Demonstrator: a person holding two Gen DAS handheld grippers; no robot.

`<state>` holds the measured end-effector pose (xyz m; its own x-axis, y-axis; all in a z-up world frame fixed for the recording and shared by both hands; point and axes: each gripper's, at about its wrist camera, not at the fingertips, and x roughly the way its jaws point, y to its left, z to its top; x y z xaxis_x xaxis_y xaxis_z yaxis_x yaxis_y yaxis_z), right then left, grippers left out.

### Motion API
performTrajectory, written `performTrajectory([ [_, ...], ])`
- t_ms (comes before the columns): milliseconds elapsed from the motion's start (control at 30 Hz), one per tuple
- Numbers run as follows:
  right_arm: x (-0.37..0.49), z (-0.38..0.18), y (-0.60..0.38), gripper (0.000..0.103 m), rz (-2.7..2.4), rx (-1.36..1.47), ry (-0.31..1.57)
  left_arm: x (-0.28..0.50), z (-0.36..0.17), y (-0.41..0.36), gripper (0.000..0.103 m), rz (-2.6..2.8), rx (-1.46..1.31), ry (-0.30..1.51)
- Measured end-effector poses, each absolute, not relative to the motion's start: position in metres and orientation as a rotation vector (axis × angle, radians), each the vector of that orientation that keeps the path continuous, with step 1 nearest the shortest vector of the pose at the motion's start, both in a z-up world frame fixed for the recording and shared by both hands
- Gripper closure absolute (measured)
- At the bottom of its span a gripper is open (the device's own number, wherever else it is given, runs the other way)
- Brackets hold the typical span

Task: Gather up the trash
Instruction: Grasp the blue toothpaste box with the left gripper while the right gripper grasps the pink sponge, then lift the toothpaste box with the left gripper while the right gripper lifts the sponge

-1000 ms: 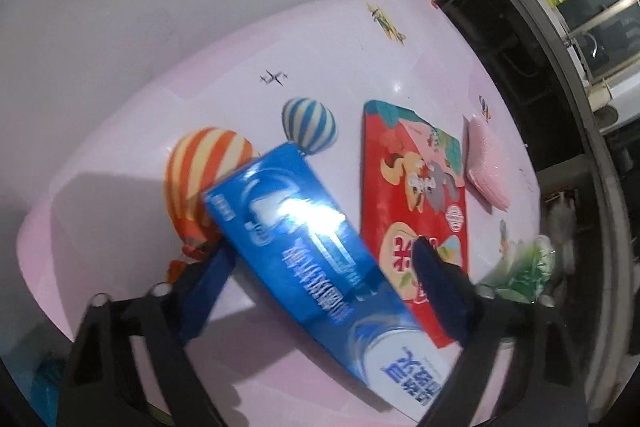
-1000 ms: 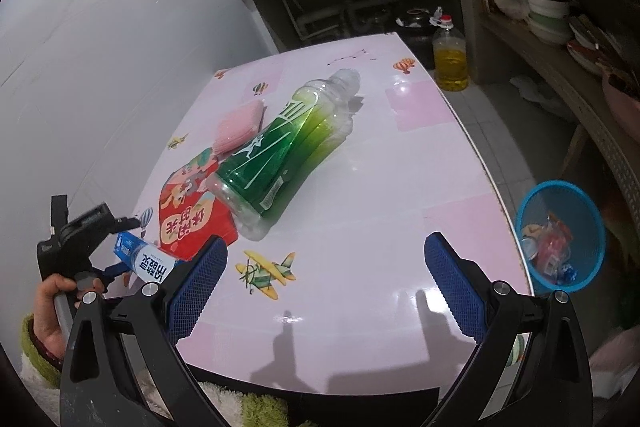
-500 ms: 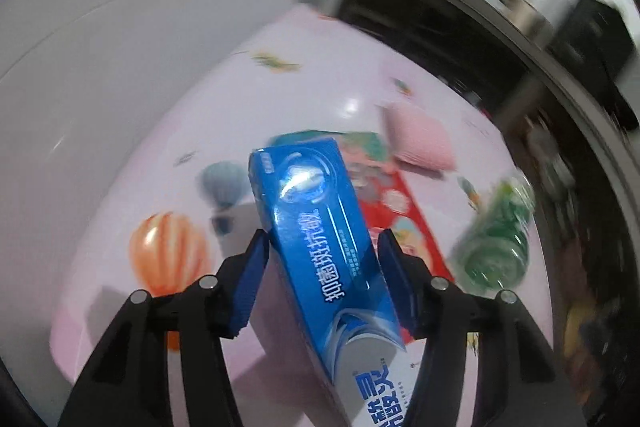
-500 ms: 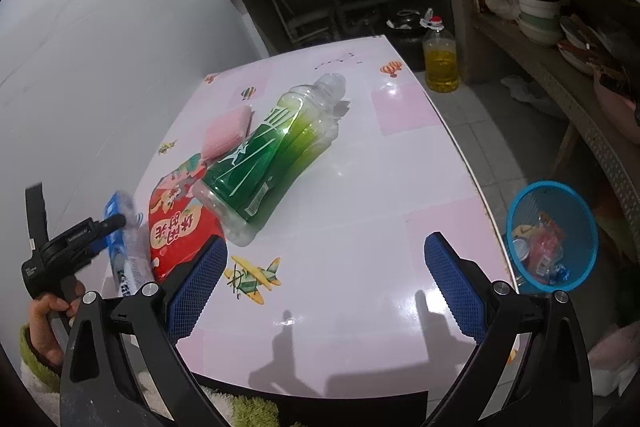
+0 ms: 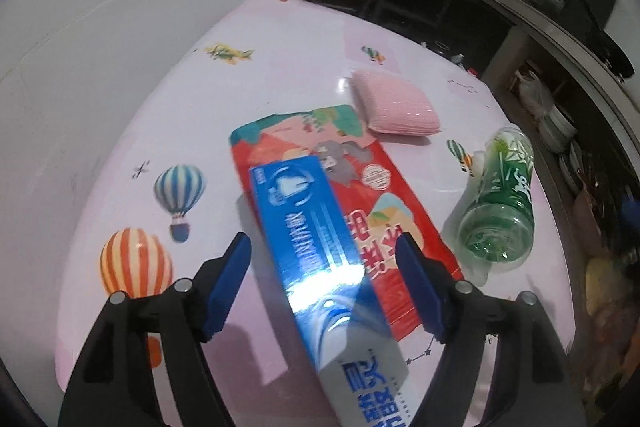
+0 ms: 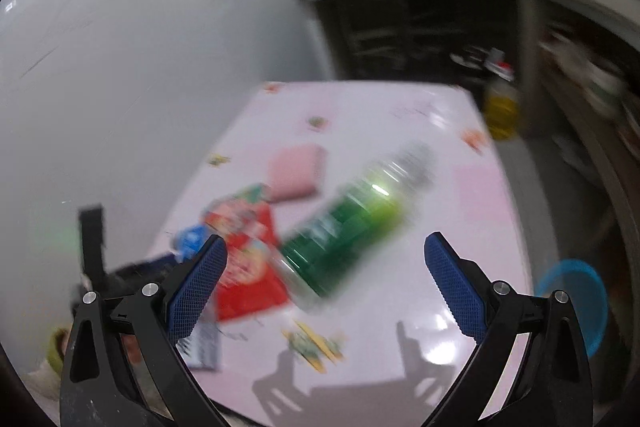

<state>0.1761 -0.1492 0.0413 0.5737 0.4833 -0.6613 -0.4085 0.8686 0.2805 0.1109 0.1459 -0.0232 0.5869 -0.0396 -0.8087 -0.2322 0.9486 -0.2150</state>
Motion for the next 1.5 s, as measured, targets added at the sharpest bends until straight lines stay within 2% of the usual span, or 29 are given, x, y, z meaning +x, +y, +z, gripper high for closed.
performTrajectory([
  [200,0.266,0.046,-0.055,0.008,0.645,-0.005,0.955,0.105,-0.031,0.153,0.027,0.120,-0.356,0.964],
  [467,0.365,-0.034,0.035,0.008,0.498,-0.194,1.232,0.097,-0.029,0.163,0.027,0.093,-0.410,0.946],
  [900,0.394,-0.094,0.056,0.008,0.423,-0.225,1.369,0.097,-0.034,0.171,0.024,0.058,-0.464,0.956],
  [1033,0.392,-0.103,0.055,0.007,0.410,-0.269,1.348,0.096,-0.035,0.172,0.024,0.056,-0.471,0.955],
  [1167,0.381,-0.102,0.053,0.025,0.407,-0.333,1.304,0.095,-0.035,0.173,0.023,0.062,-0.472,0.954],
  [1367,0.372,-0.086,0.031,0.027,0.416,-0.275,1.260,0.100,-0.036,0.171,0.020,0.078,-0.463,0.952],
  [1500,0.342,-0.038,-0.001,0.027,0.481,-0.157,1.141,0.107,-0.037,0.168,0.019,0.105,-0.442,0.954],
])
